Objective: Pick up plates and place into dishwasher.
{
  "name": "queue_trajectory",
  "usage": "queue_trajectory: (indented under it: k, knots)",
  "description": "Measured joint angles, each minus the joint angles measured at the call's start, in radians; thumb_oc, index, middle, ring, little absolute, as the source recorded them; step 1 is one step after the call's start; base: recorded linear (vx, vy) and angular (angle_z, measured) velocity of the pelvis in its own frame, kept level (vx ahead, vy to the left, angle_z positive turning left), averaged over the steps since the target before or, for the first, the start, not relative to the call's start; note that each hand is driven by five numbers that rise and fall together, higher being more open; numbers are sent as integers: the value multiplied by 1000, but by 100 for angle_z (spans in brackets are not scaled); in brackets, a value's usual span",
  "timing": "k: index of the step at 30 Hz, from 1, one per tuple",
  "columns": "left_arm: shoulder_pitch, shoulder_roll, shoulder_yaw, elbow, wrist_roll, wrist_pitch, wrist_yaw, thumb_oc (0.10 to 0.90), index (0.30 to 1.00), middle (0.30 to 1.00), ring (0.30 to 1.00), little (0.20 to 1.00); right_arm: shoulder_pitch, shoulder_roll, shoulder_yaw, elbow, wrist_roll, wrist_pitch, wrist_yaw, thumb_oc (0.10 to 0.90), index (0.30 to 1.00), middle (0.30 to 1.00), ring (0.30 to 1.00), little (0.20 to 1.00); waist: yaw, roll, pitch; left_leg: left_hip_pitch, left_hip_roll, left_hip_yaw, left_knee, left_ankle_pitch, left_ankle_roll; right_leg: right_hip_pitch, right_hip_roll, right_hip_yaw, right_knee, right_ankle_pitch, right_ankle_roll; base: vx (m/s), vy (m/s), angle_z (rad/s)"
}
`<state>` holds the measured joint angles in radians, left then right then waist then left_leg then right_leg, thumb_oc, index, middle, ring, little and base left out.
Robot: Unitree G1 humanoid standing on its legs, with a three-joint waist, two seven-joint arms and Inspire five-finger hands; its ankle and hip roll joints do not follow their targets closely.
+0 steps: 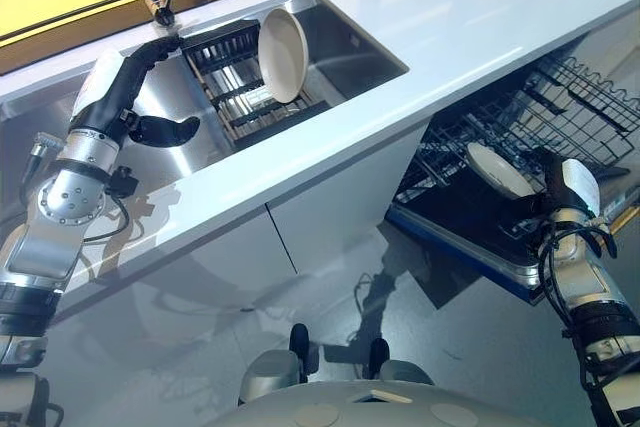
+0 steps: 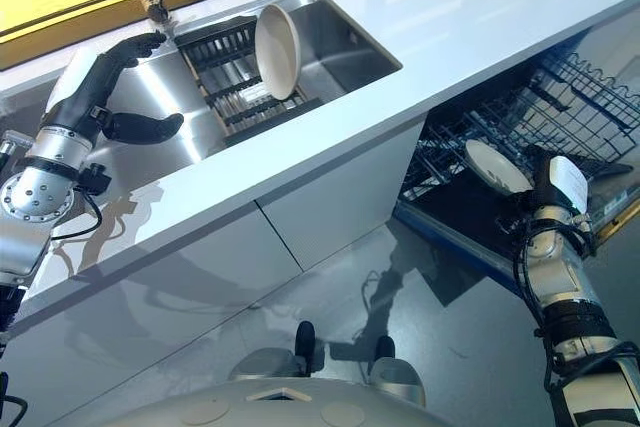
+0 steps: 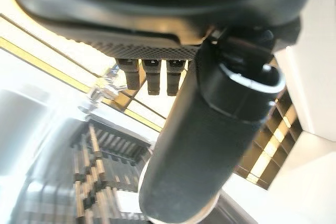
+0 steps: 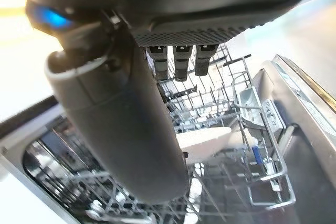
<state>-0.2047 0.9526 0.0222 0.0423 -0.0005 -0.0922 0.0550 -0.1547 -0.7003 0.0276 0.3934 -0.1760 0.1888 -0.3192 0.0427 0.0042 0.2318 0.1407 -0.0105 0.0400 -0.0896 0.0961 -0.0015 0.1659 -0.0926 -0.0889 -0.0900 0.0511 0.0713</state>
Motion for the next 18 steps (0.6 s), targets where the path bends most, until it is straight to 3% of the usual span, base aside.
queue_trajectory:
  k: [5, 12, 14, 18]
  knots:
    - [-7, 13, 18, 1, 79, 0, 2, 800, 900, 900, 900, 900, 45, 68, -15, -44, 55, -64, -7, 800, 900, 900, 900, 900, -36, -12, -13, 8, 4, 20, 0, -5, -1, -3, 2, 18, 0, 1, -1, -72, 10, -11]
    - [-24, 139, 14, 28, 205, 5, 7, 800, 900, 900, 900, 900, 175, 240, -20, -83, 203, -211, -132, 800, 900, 900, 900, 900, -94, -3, -56, 11, 9, 71, -3, -19, -3, -26, 4, 64, 0, 5, -2, -55, 38, -22]
    - [-76, 191, 9, 90, 233, 19, 7, 800, 900, 900, 900, 900, 215, 281, -27, -76, 235, -259, -195, 800, 900, 900, 900, 900, -110, 8, -66, 11, 10, 96, -3, -23, -2, -38, 6, 86, 0, 11, 0, -41, 52, -32]
    - [-243, 287, -101, 248, 266, 85, 9, 800, 900, 900, 900, 900, 272, 330, -37, -41, 254, -344, -276, 800, 900, 900, 900, 900, -156, 29, -88, 17, 8, 132, -4, -32, 1, -50, 5, 111, 0, 16, 4, -32, 56, -32]
